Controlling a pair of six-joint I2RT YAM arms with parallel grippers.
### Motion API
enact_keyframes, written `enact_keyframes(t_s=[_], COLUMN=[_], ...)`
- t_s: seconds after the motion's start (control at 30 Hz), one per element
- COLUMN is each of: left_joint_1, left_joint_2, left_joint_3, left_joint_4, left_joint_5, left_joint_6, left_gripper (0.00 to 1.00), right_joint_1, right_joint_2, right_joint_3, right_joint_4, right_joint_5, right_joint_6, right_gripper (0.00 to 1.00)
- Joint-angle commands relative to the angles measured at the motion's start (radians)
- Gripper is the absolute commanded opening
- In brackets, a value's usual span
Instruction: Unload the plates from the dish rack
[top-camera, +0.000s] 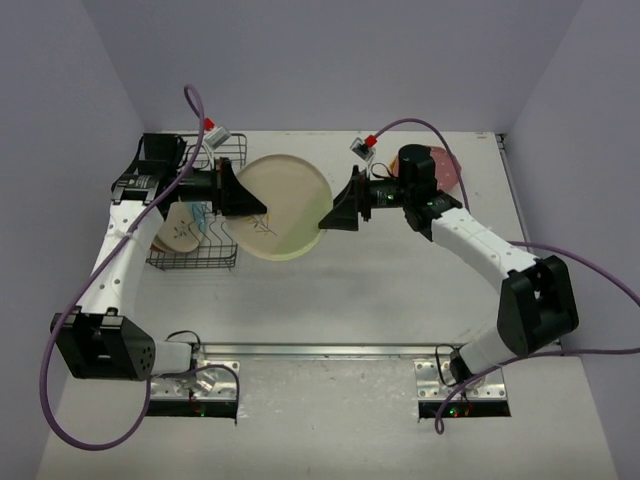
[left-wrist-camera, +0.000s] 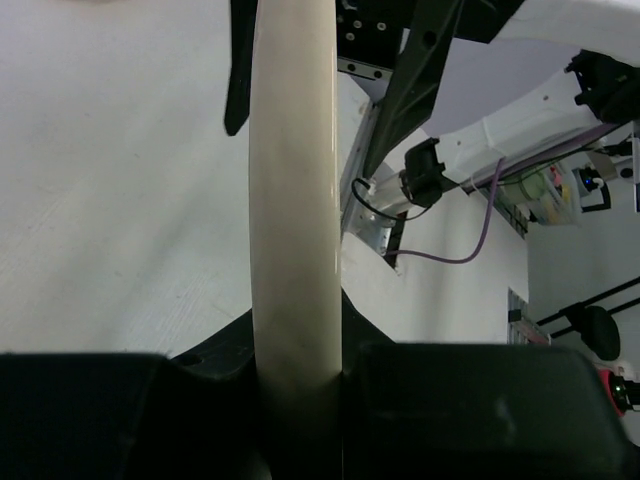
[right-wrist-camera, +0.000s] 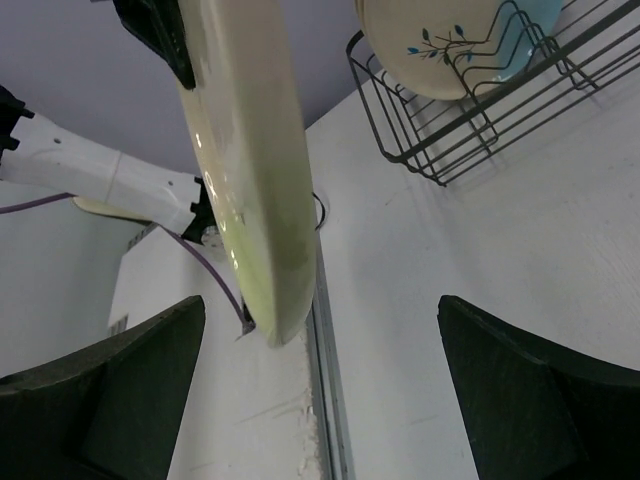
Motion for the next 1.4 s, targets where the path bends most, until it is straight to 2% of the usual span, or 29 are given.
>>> enact_keyframes(t_s=[0.0,0.1,0.13,0.17,0.2,0.23,0.27,0.33,0.4,0.47,0.53,0.57,0.6,0.73,0.8,0.87,0.93,0.97,1.17,1.37], left_joint_1=[-0.034,-0.055,-0.056,-0.058,-0.059,-0.059,-0.059,-0.058,-0.056,-0.054,-0.045,-0.042,-0.037,0.000,0.004,0.004,0.004,0.005,0.004,0.004], left_joint_2=[-0.026,-0.026,-0.028,-0.030,-0.031,-0.031,-0.032,-0.031,-0.031,-0.031,-0.036,-0.037,-0.037,-0.039,-0.044,-0.045,-0.045,-0.045,-0.043,-0.047], left_joint_3=[-0.010,-0.035,-0.043,-0.051,-0.051,-0.050,-0.049,-0.044,-0.043,-0.039,-0.034,-0.028,-0.020,0.011,0.013,0.013,0.009,0.007,0.011,0.007], left_joint_4=[0.090,0.102,0.110,0.120,0.120,0.120,0.120,0.121,0.123,0.124,0.152,0.159,0.161,0.172,0.182,0.187,0.190,0.191,0.188,0.188], left_joint_5=[0.146,0.151,0.150,0.146,0.132,0.125,0.110,0.075,-0.006,-0.063,-0.186,-0.261,-0.335,-0.517,-0.555,-0.574,-0.579,-0.579,-0.581,-0.576], left_joint_6=[0.012,0.000,-0.006,-0.014,-0.017,-0.017,-0.019,-0.027,-0.044,-0.056,-0.094,-0.118,-0.138,-0.163,-0.169,-0.173,-0.173,-0.171,-0.165,-0.165], left_gripper=[0.00,0.00,0.00,0.00,0.00,0.00,0.00,0.12,0.39,0.58,0.86,0.95,1.00,1.00,1.00,1.00,1.00,1.00,1.00,1.00], right_joint_1=[0.021,0.033,0.035,0.039,0.040,0.039,0.037,0.033,0.010,-0.015,-0.074,-0.113,-0.158,-0.358,-0.458,-0.550,-0.620,-0.657,-0.830,-0.897], right_joint_2=[0.049,0.074,0.086,0.103,0.115,0.111,0.103,0.086,0.067,0.044,0.003,-0.010,-0.022,-0.087,-0.101,-0.109,-0.104,-0.092,0.042,0.240], right_joint_3=[0.063,0.076,0.079,0.082,0.081,0.075,0.061,0.025,-0.008,-0.044,-0.119,-0.144,-0.172,-0.295,-0.329,-0.326,-0.300,-0.284,-0.180,-0.011], right_joint_4=[0.190,0.267,0.309,0.357,0.376,0.388,0.390,0.386,0.385,0.385,0.385,0.385,0.384,0.343,0.202,0.040,-0.209,-0.266,-0.598,-0.889], right_joint_5=[0.006,0.014,0.007,-0.003,-0.006,-0.002,0.008,0.001,-0.007,-0.014,-0.029,-0.042,-0.058,-0.128,-0.160,-0.173,-0.175,-0.173,-0.159,-0.076], right_joint_6=[0.189,0.280,0.313,0.351,0.398,0.414,0.416,0.412,0.423,0.434,0.465,0.476,0.482,0.462,0.386,0.214,0.023,-0.069,-0.340,-0.561], right_gripper=[0.95,0.85,0.62,0.31,0.12,0.00,0.00,0.00,0.00,0.00,0.00,0.00,0.00,0.00,0.00,0.00,0.00,0.00,0.00,0.00])
